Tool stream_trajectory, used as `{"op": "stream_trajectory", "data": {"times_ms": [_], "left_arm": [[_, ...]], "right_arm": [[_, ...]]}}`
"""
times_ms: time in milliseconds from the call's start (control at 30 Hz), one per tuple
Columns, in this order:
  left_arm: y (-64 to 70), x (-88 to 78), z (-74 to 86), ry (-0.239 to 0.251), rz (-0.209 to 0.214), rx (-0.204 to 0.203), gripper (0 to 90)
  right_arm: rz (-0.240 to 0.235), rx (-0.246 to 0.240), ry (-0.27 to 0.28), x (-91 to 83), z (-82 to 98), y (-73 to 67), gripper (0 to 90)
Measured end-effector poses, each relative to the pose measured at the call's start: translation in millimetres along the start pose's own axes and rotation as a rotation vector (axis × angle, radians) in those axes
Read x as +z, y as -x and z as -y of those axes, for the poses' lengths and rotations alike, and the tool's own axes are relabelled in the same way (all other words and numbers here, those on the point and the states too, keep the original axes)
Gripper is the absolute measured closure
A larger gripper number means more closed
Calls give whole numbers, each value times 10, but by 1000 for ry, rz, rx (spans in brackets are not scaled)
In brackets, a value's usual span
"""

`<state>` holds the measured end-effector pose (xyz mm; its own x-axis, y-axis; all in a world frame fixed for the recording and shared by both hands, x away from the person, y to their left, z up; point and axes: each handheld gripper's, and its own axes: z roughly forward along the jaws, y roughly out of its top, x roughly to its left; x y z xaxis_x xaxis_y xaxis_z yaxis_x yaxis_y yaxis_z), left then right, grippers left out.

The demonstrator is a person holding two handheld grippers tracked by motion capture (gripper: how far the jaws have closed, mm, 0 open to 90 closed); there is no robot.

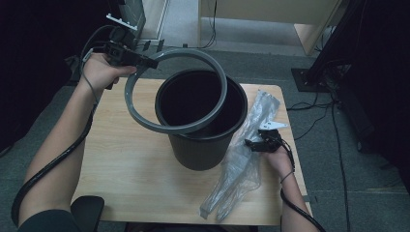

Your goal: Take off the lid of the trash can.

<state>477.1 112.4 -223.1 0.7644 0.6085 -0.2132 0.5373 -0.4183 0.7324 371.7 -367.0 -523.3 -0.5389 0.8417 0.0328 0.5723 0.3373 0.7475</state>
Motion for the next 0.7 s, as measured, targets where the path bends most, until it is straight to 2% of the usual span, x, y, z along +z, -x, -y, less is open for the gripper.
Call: {"op": "stream_trajectory", "data": {"times_ms": [700], "left_arm": [[-142,-194,178,3,-31,-40,768]], "right_arm": [[-1,-3,-2,-1,1,-8,201]]}}
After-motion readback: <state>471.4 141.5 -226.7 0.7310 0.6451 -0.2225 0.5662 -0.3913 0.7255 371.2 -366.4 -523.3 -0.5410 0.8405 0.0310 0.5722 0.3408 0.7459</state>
